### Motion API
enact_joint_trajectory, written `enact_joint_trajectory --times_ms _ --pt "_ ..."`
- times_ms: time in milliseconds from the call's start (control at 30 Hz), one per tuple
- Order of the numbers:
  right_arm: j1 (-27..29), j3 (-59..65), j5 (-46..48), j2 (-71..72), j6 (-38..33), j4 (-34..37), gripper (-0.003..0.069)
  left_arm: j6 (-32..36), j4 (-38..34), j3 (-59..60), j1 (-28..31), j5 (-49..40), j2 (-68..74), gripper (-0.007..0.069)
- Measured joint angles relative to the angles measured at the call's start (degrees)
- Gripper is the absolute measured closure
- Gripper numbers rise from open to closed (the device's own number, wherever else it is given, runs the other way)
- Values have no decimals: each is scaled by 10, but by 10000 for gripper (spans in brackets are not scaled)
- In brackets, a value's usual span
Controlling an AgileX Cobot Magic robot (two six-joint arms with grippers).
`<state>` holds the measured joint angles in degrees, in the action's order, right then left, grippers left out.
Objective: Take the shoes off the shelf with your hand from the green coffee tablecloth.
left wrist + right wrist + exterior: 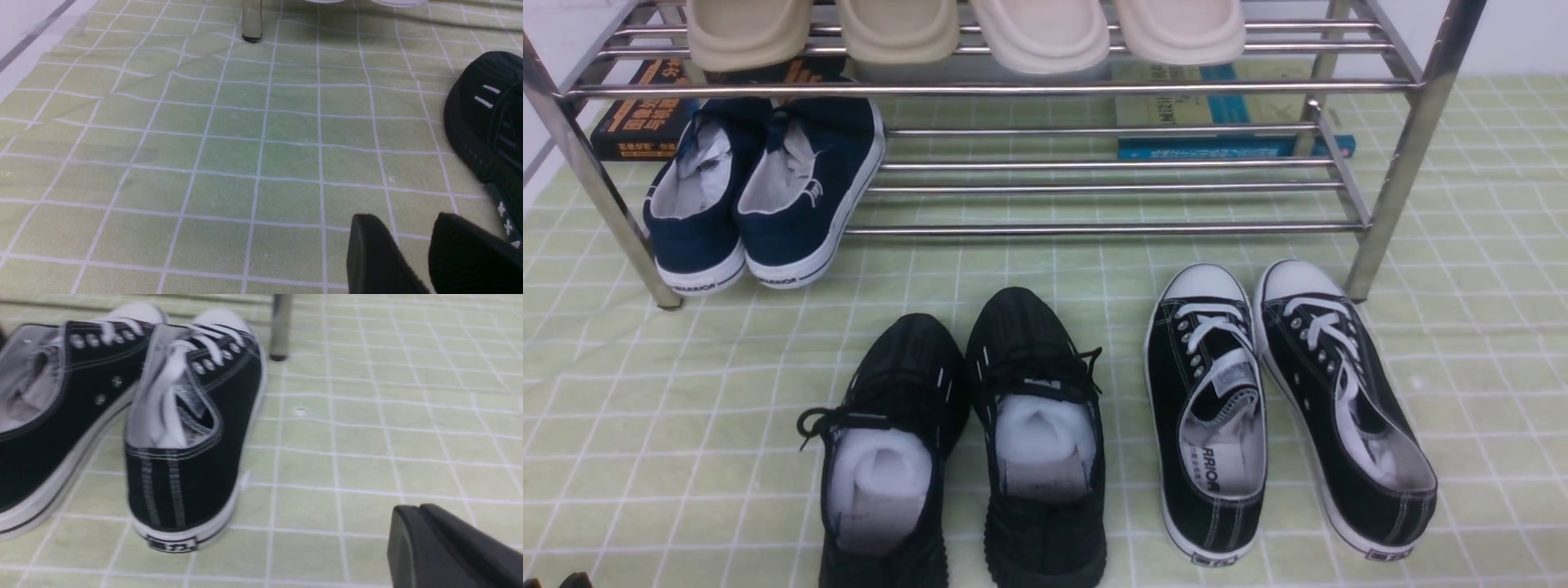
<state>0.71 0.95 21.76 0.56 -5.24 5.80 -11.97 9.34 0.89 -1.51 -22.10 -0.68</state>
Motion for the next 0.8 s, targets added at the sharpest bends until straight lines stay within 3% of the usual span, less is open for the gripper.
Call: enact_joint_trajectory --times_ms 233,800 --pt "32 -2 7 0 0 7 644 0 -1 0 0 0 0 383" --pt "-20 -2 7 1 0 7 629 0 -1 0 0 0 0 383"
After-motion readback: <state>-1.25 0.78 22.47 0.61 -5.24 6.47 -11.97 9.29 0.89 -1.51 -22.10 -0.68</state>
